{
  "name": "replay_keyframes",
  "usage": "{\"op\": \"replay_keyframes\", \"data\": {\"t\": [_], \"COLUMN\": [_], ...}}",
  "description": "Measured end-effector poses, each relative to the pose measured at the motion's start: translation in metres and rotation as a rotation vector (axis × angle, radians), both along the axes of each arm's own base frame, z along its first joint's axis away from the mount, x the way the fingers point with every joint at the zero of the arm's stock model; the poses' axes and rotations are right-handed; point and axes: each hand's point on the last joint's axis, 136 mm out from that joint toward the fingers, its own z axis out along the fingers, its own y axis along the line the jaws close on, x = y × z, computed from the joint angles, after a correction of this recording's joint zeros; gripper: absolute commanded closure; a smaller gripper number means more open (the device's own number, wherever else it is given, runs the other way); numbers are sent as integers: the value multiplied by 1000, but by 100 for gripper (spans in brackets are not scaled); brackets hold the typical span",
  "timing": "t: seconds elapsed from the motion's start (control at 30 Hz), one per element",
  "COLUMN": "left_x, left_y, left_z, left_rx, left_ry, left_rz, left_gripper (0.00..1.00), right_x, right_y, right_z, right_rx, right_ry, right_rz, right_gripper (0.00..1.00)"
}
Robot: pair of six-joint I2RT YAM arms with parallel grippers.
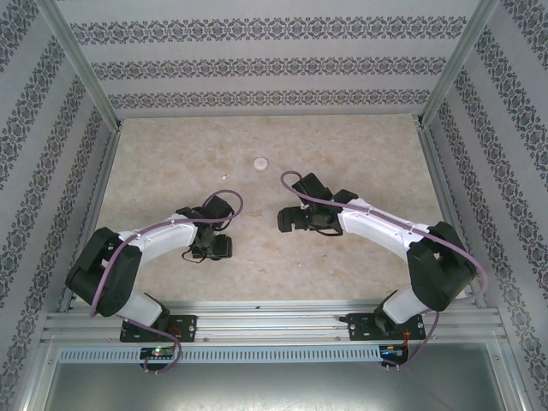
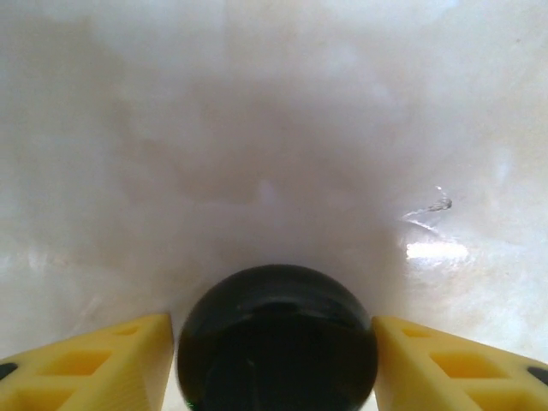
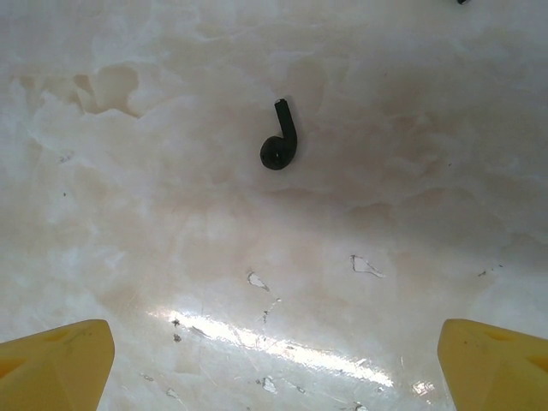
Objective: Insert wireless bluetooth earbuds into charging case
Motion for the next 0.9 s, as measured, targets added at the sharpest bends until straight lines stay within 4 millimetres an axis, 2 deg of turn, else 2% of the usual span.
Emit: {"op": "replay_keyframes", "data": {"t": [0.1, 0.43, 0.57, 0.7, 0.9], "left_x": [0, -1, 6, 13, 25], "left_y": [2, 0, -13, -28, -57], "left_z": [0, 2, 8, 22, 51], "left_rx": [11, 8, -49, -116, -232], "left_ry": [1, -1, -42, -98, -194], "left_rz": [-6, -69, -125, -199, -333], "left_gripper": [52, 60, 61, 62, 62], "right_x": [2, 4, 3, 3, -5], "right_y": [-2, -13, -20, -24, -12], "right_z": [3, 11, 13, 22, 37], "right_rx": [18, 129, 195, 274, 414], "right_ry": [1, 47, 83, 108, 173], "right_rz": [-10, -67, -96, -105, -54], "right_gripper": [3, 6, 8, 9, 15]}}
